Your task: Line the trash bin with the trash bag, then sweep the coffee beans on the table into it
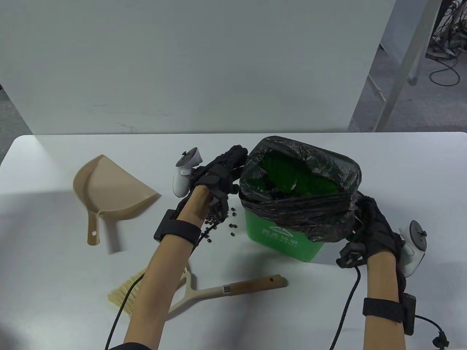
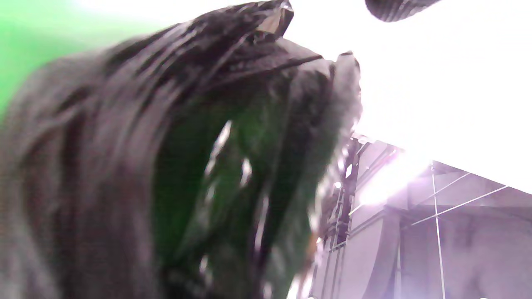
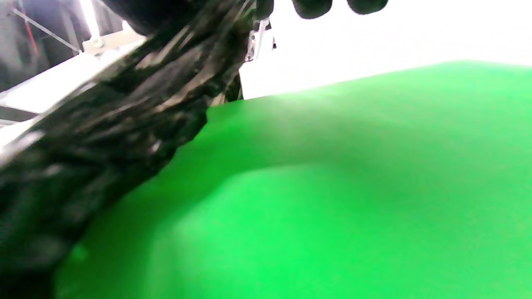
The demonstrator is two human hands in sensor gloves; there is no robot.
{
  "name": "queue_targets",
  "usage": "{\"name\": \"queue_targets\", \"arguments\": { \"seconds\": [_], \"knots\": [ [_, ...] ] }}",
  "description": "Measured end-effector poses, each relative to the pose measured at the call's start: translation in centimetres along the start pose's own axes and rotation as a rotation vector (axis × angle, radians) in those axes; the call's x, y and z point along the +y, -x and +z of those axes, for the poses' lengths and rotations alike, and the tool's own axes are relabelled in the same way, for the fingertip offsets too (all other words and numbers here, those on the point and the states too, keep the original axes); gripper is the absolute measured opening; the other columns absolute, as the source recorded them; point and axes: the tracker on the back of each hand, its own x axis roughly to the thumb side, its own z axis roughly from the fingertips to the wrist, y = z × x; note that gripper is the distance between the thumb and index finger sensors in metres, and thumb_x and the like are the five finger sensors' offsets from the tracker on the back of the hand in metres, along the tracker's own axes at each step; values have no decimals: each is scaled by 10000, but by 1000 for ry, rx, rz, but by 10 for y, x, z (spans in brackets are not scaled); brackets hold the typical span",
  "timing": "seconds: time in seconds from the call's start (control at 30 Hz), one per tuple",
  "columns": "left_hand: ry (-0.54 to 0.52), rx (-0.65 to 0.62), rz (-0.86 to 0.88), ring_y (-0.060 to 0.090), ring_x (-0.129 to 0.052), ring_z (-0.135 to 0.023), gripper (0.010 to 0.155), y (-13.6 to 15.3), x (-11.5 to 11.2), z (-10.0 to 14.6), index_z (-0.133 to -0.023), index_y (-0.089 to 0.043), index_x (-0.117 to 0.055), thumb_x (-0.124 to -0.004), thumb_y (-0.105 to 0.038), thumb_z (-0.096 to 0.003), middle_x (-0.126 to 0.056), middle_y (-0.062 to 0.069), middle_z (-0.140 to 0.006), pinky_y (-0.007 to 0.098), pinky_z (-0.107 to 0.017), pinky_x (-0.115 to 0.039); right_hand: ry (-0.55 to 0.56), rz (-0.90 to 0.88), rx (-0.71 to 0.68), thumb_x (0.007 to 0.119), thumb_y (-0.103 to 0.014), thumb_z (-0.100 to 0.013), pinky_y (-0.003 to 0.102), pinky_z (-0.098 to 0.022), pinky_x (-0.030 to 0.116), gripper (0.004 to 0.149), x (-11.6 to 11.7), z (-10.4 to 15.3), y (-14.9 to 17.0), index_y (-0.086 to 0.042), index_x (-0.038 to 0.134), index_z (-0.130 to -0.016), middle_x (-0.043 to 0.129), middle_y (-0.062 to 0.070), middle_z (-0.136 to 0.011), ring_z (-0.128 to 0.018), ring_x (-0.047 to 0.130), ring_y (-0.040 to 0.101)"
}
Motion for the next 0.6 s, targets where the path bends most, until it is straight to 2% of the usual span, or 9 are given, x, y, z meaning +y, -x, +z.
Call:
{"name": "queue_targets", "arguments": {
  "seconds": [0.17, 0.23, 0.43, 0.6],
  "knots": [
    [-82, -90, -80, 602, -76, -1132, 844, -1, -9, 25, -1195, -86, -35, -507, -576, -694, 0, 250, -1262, 854, -652, -187, 37, 27, -84, 470, -473, -671, 850, -525, 250, 769, 11, 15, -18, 16, 128, -1155, 53, 492, -1116, -918, 188, 744],
    [-75, -123, -102, 608, -59, -1127, 864, 1, -13, 31, -1194, -88, -28, -518, -588, -688, 11, 245, -1264, 859, -637, -169, 51, 52, -118, 470, -494, -666, 854, -516, 239, 792, 17, 21, -26, 23, 123, -1155, 29, 504, -1104, -906, 163, 752],
    [77, -191, -247, 644, -3, -1100, 1017, 6, -34, 39, -1148, -41, 82, -567, -654, -660, 101, 286, -1226, 866, -605, -118, 10, 134, -206, 498, -549, -643, 862, -507, 234, 873, 34, 40, -51, 65, 141, -1149, 71, 498, -1123, -909, 170, 755],
    [194, -143, -344, 656, 40, -1075, 1173, 22, -54, 40, -1047, 3, 214, -628, -695, -621, 200, 332, -1147, 872, -598, -97, -104, 242, -152, 538, -557, -631, 868, -510, 233, 939, 42, 46, -51, 110, 98, -1123, 65, 503, -1119, -915, 181, 756]
  ]
}}
